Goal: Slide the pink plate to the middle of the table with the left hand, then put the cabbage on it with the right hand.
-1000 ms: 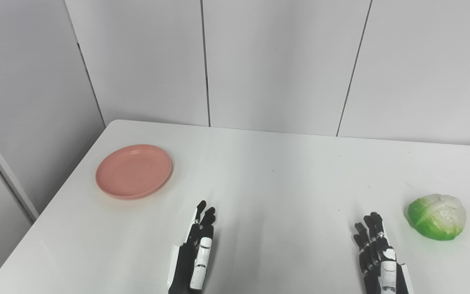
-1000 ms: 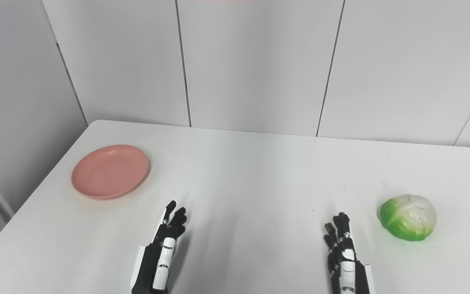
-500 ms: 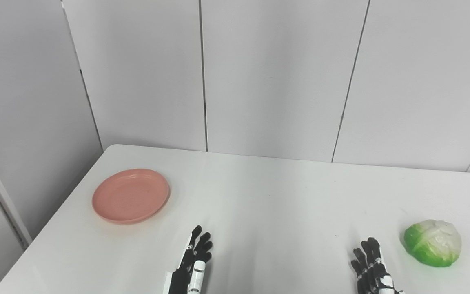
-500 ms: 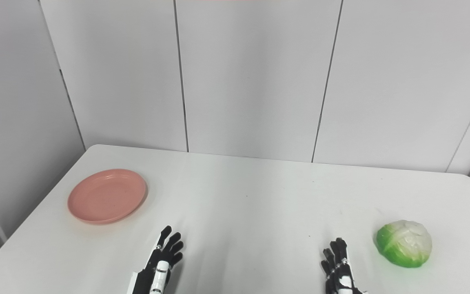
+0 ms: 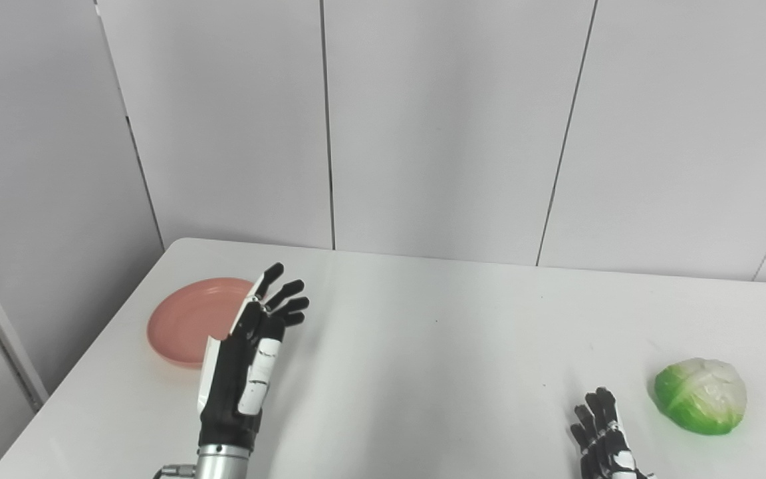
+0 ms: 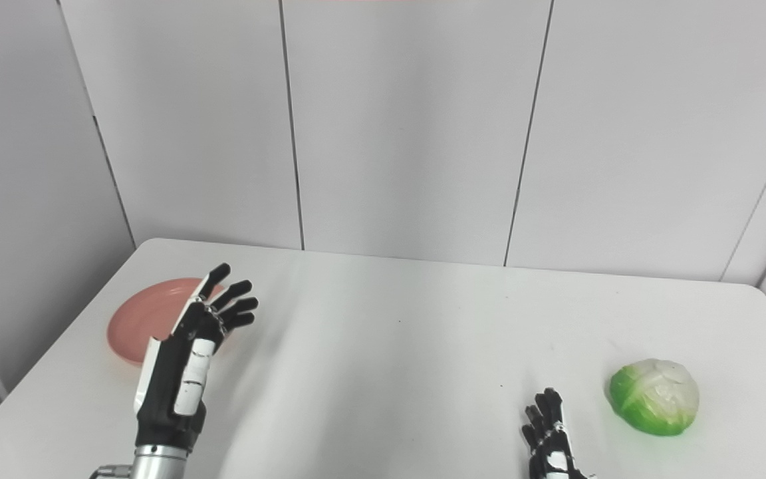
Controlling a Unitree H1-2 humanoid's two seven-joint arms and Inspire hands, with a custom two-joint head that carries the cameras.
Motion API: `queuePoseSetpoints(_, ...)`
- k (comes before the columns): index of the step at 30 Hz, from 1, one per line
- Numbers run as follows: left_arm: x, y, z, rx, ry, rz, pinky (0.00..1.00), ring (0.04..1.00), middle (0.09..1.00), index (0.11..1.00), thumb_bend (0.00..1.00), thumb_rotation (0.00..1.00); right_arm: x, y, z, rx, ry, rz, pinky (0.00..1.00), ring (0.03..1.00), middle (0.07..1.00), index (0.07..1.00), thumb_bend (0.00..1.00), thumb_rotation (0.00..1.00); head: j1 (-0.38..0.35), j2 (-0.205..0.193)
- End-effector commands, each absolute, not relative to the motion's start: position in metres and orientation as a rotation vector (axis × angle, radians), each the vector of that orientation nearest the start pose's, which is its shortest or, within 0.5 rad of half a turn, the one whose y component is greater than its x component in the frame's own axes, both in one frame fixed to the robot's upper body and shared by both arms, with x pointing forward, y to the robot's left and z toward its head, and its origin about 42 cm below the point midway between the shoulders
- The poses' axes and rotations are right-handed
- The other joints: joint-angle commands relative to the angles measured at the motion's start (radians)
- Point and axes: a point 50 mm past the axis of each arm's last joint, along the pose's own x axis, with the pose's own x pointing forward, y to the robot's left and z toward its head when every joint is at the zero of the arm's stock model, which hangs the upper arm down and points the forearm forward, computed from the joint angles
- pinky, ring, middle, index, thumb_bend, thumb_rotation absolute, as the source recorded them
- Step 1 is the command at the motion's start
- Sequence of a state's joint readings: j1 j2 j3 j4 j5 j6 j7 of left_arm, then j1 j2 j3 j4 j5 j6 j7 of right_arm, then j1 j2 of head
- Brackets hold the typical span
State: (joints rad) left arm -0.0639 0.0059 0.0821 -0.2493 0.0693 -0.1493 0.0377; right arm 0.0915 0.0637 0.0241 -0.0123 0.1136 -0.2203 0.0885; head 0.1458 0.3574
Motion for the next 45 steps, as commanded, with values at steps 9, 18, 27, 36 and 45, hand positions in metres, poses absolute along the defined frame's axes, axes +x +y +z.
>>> queuePoseSetpoints(9, 0.356, 0.272, 0.264, 0.136, -0.654, 0.138, 0.80, 0.800, 0.820, 0.838, 0.89, 0.86, 0.237, -0.182, 0.066, 0.189, -0.032, 0.048, 0.99, 0.966, 0.977, 0.994, 0.69, 1.00, -0.007, 0.008)
queuePoseSetpoints(18, 0.401, 0.326, 0.303, 0.215, -0.686, 0.257, 0.75, 0.778, 0.795, 0.784, 0.86, 0.88, 0.237, -0.182, 0.067, 0.192, -0.028, 0.046, 0.97, 0.952, 0.960, 0.988, 0.71, 1.00, 0.001, 0.015)
queuePoseSetpoints(27, 0.439, 0.383, 0.301, 0.131, -0.555, 0.330, 0.81, 0.838, 0.847, 0.789, 0.85, 0.87, 0.236, -0.183, 0.068, 0.187, -0.028, 0.046, 0.96, 0.950, 0.954, 0.989, 0.71, 1.00, -0.001, 0.029)
queuePoseSetpoints(36, 0.458, 0.438, 0.275, 0.025, -0.464, 0.416, 0.85, 0.880, 0.877, 0.808, 0.86, 0.81, 0.233, -0.184, 0.070, 0.188, -0.025, 0.047, 0.95, 0.946, 0.945, 0.985, 0.72, 1.00, -0.007, 0.042)
queuePoseSetpoints(45, 0.463, 0.462, 0.244, -0.038, -0.372, 0.460, 0.76, 0.858, 0.863, 0.820, 0.81, 0.80, 0.231, -0.187, 0.072, 0.184, -0.018, 0.044, 0.94, 0.942, 0.935, 0.980, 0.74, 1.00, -0.006, 0.053)
